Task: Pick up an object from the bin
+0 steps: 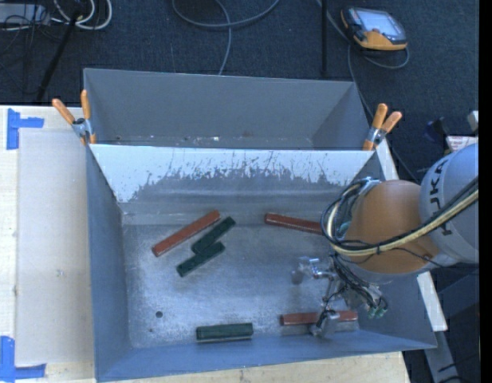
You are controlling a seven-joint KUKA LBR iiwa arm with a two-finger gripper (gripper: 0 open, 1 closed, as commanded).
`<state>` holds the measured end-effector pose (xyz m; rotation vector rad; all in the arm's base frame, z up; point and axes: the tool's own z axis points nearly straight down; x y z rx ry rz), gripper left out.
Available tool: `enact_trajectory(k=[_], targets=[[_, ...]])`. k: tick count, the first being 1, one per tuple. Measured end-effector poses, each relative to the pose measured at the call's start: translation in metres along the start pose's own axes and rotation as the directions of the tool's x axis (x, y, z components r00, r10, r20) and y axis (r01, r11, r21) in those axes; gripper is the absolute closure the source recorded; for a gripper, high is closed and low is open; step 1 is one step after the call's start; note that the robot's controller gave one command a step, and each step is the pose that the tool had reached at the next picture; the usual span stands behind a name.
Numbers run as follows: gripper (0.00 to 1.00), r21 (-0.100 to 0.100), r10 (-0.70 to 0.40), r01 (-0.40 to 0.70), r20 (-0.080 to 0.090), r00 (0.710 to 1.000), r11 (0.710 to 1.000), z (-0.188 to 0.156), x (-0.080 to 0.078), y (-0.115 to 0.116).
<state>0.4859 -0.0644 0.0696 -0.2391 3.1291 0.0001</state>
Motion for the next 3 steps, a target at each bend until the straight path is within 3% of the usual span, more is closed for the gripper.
enact_trajectory(k=[1,2,3], targets=[[1.0,0.0,-0.004,0.004,-0.005,1.0,1.0,0.0,0.001,0.0],[1.0,0.002,0.003,-0.003,0.003,1.0,1.0,-0.107,0.008,0.011],[1.0,0.004,0.035,-0.035,0.003,0.999,0.999,-0.174,0.012,-0.038]])
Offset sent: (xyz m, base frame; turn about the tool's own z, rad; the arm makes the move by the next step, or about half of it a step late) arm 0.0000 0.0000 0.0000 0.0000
